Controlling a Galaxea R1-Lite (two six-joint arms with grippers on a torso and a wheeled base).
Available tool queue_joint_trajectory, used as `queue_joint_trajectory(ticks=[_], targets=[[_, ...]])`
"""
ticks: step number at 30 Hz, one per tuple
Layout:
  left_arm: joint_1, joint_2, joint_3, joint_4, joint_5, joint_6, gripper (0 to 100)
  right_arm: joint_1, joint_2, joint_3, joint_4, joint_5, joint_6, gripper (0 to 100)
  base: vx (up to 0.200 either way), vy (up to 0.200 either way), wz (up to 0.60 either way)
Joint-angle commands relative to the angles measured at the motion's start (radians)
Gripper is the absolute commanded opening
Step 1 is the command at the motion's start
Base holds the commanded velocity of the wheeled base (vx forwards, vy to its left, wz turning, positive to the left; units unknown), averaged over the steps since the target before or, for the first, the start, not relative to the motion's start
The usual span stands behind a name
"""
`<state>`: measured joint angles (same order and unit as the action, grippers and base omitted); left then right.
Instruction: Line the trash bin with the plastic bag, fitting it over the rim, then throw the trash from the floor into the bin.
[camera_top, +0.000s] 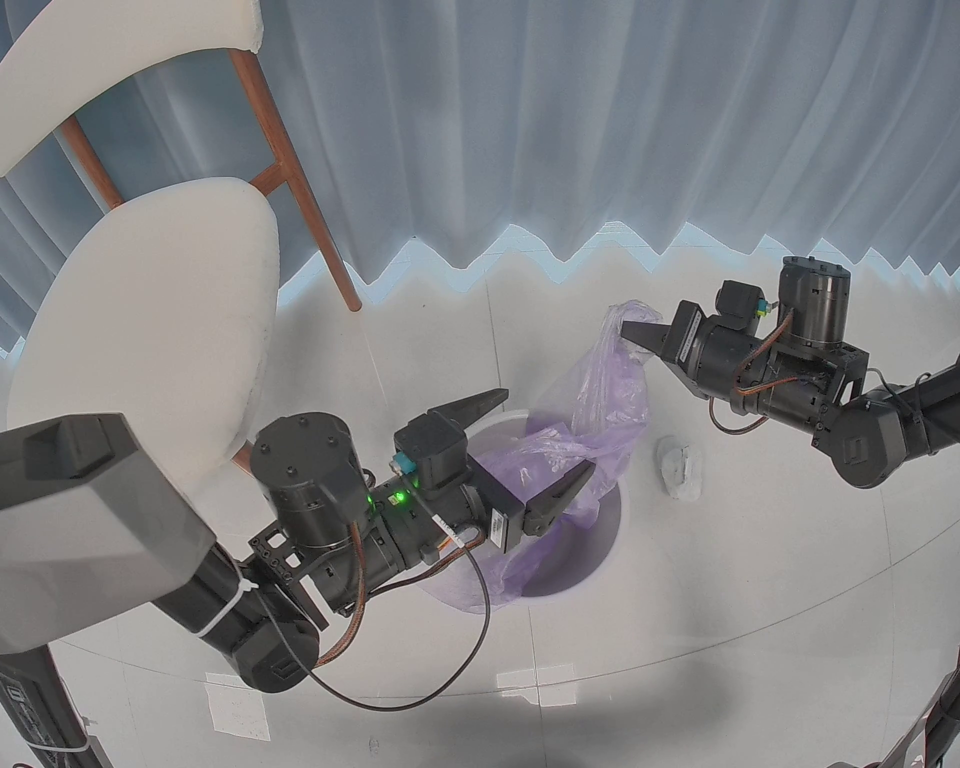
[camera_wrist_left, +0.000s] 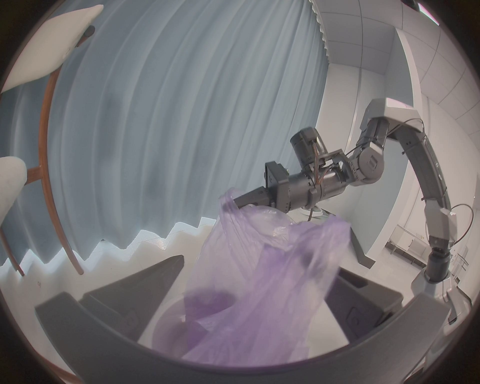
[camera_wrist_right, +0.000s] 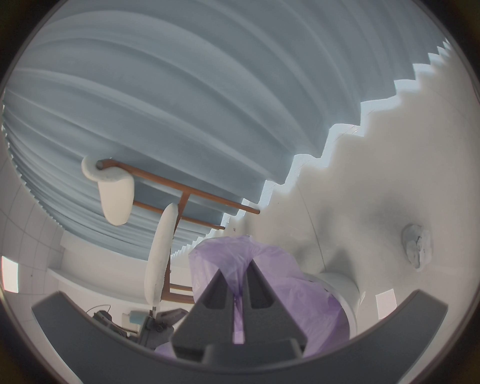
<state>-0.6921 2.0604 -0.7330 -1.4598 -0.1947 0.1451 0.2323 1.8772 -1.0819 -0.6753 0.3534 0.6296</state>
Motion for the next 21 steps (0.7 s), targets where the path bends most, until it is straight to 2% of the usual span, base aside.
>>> queue_joint_trajectory(ticks=[1, 10, 17, 20, 21], targets=[[0.002, -0.140, 0.044, 0.050, 0.000, -0.019, 100, -0.038, -0.087, 0.053, 0.010, 0.053, -0.041, 0, 0.000, 0.000, 0.00], [0.072, -0.347, 0.093, 0.239, -0.028, -0.075, 100, -0.057, -0.092, 0.088, 0.007, 0.104, -0.057, 0, 0.000, 0.000, 0.00], [0.226, -0.390, 0.084, 0.300, -0.081, -0.081, 100, -0.057, -0.089, 0.088, -0.001, 0.104, -0.059, 0, 0.000, 0.000, 0.00], [0.237, -0.388, 0.090, 0.306, -0.098, -0.079, 100, -0.057, -0.087, 0.088, -0.003, 0.104, -0.059, 0, 0.000, 0.000, 0.00], [0.241, -0.388, 0.112, 0.326, -0.132, -0.082, 100, -0.057, -0.087, 0.088, -0.003, 0.104, -0.059, 0, 0.000, 0.000, 0.00]])
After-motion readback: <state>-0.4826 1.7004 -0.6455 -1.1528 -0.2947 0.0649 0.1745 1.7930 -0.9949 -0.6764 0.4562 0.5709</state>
